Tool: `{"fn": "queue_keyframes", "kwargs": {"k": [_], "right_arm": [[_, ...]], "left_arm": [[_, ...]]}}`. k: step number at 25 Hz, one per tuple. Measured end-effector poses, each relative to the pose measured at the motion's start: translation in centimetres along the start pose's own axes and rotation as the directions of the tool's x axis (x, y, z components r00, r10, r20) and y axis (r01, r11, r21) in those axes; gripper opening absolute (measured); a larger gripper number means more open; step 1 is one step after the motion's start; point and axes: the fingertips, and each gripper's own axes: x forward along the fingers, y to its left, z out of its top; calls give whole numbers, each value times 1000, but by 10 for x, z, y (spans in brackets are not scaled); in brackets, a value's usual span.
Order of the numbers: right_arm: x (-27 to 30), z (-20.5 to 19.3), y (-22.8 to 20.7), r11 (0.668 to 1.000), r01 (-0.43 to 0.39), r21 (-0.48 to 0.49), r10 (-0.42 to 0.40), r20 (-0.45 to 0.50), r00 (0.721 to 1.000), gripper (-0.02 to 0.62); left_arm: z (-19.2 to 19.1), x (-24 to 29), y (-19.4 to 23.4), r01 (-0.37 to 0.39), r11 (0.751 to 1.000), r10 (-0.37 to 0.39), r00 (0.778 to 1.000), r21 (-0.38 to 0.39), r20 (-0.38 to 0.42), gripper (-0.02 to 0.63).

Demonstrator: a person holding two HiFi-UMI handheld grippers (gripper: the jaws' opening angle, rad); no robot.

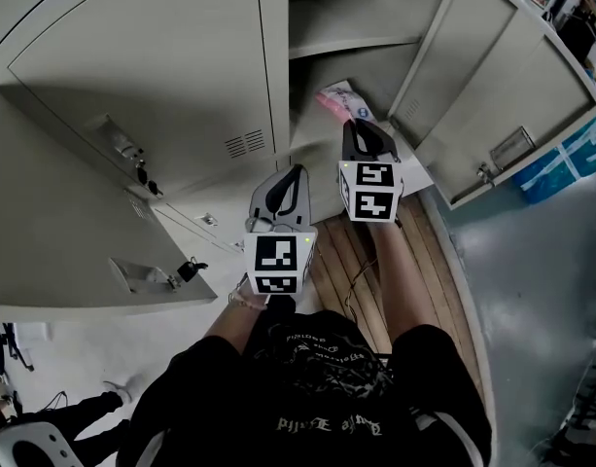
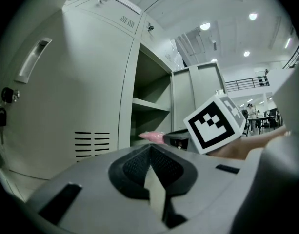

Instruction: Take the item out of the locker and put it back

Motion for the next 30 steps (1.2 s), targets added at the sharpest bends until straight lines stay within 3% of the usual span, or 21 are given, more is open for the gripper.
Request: {"fn": "queue_keyframes", "kwargs": {"k": [16,30], "right_arm": [[69,-11,-8,1000,-19,-23,18,-70,997,28],[91,-34,1,1000,-22,-22,18,-144,989,31]], "left_arm": [[-8,25,15,-10,1000,10,999,22,-31,8],[-12,27,32,-45,999,45,998,11,-35,8]]}}
